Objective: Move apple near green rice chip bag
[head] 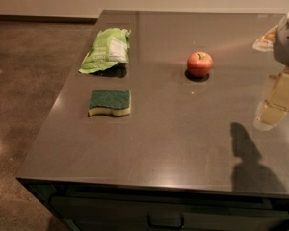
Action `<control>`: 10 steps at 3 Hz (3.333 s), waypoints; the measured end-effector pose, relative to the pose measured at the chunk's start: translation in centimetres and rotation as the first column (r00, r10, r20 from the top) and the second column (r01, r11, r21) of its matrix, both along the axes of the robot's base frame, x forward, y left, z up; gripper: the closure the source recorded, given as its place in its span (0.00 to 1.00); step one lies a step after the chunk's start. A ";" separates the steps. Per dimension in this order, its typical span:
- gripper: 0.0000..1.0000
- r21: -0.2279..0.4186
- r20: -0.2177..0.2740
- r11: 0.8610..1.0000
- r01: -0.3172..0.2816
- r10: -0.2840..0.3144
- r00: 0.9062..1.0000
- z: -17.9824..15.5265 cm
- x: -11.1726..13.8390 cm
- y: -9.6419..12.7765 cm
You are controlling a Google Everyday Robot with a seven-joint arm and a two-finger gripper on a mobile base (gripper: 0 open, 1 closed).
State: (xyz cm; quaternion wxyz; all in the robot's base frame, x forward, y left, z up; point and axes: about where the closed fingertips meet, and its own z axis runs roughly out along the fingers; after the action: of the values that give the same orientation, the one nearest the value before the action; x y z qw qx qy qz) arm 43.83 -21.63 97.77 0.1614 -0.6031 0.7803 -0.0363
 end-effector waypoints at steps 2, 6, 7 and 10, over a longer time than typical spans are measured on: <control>0.00 -0.016 0.017 1.000 0.022 -0.022 1.000 0.2 0.4 0.0; 0.00 0.114 0.123 0.973 0.201 -0.215 0.969 -2.7 14.6 0.9; 0.00 0.184 0.097 0.953 0.241 -0.262 0.960 -4.0 18.3 0.7; 0.00 0.355 -0.043 0.880 0.317 -0.323 0.945 -9.1 24.9 2.2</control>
Offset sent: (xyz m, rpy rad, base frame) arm 0.0092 -0.0019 -0.0022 -0.0378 -0.0144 -0.0487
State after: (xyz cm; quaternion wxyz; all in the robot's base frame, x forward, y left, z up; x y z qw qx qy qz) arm 68.71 -19.40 88.66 0.2666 -0.4263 0.8612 0.0747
